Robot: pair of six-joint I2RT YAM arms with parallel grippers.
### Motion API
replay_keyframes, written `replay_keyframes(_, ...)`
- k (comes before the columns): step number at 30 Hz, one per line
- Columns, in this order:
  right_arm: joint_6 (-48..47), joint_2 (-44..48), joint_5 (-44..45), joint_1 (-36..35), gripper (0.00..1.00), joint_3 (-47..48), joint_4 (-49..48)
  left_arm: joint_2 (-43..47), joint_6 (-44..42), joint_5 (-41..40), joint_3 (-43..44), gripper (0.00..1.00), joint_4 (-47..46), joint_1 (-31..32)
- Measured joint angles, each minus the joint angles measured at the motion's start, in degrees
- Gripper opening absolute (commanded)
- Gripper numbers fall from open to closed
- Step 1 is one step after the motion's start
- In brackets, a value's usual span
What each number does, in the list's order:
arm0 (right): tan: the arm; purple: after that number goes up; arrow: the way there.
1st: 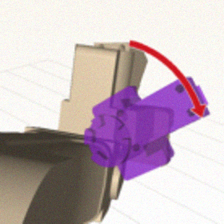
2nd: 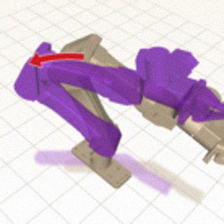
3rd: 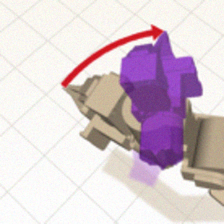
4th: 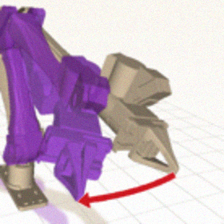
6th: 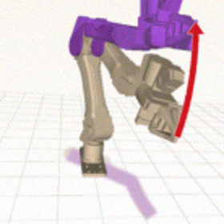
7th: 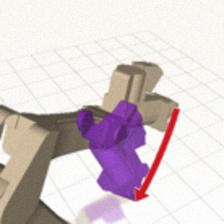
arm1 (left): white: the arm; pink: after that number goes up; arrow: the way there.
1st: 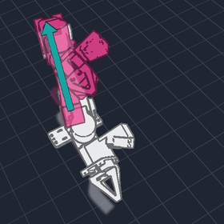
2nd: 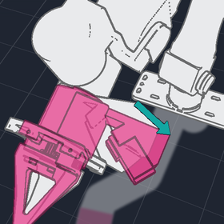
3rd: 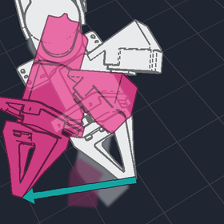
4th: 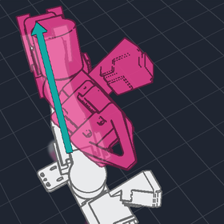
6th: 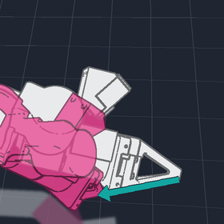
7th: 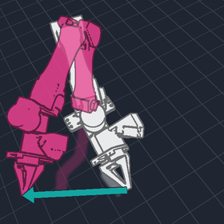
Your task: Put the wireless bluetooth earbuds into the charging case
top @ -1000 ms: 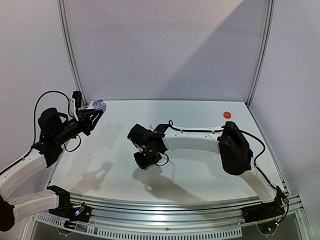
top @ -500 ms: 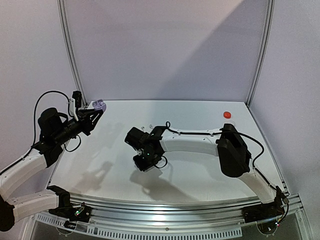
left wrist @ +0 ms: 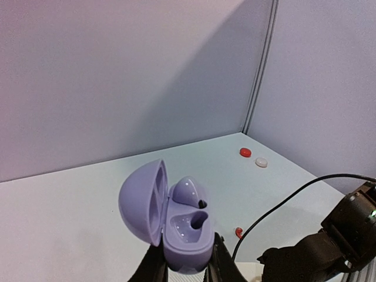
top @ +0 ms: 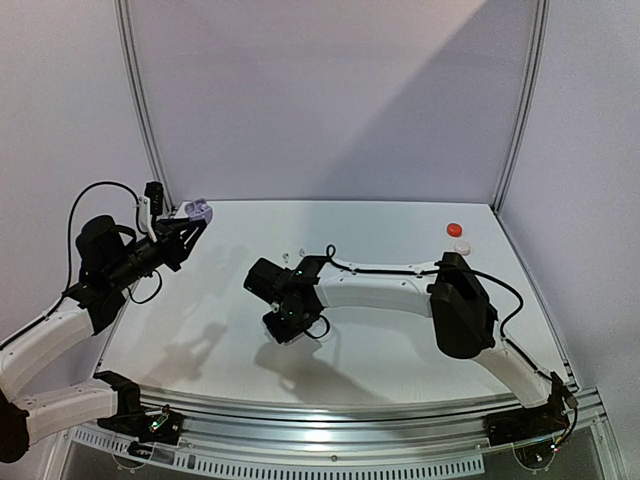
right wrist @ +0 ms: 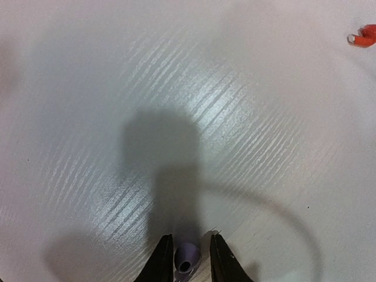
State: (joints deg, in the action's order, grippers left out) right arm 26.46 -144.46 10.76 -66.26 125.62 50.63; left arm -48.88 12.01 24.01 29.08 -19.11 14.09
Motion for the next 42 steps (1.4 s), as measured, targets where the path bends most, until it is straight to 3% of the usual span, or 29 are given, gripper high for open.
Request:
replay_keyframes(16,-1.0,-0.2,0.6,0.0,0.06,0.3,-0.3,0.0,0.0,0.0,0.0,0.0,0.0,0.0)
replay_keyframes(20,-2.1,-0.1,2.7,0.0,0.0,0.3,-0.5,0.0,-0.1,0.0,0.0,0.0,0.0,0.0)
replay_keyframes(25,-4.6,2.1,7.3,0.0,0.0,-0.5,-1.0,0.0,-0.7,0.2,0.0,0.0,0.0,0.0)
replay_keyframes(33,-13.8,17.2,13.7,0.0,0.0,-2.0,-9.4,-0.6,-1.5,2.3,0.0,0.0,-0.2,0.0)
replay_keyframes(42,-26.7,33.6,13.5,-1.5,0.0,-2.4,-31.2,-1.8,-4.2,4.7,4.1,0.0,-1.2,1.5)
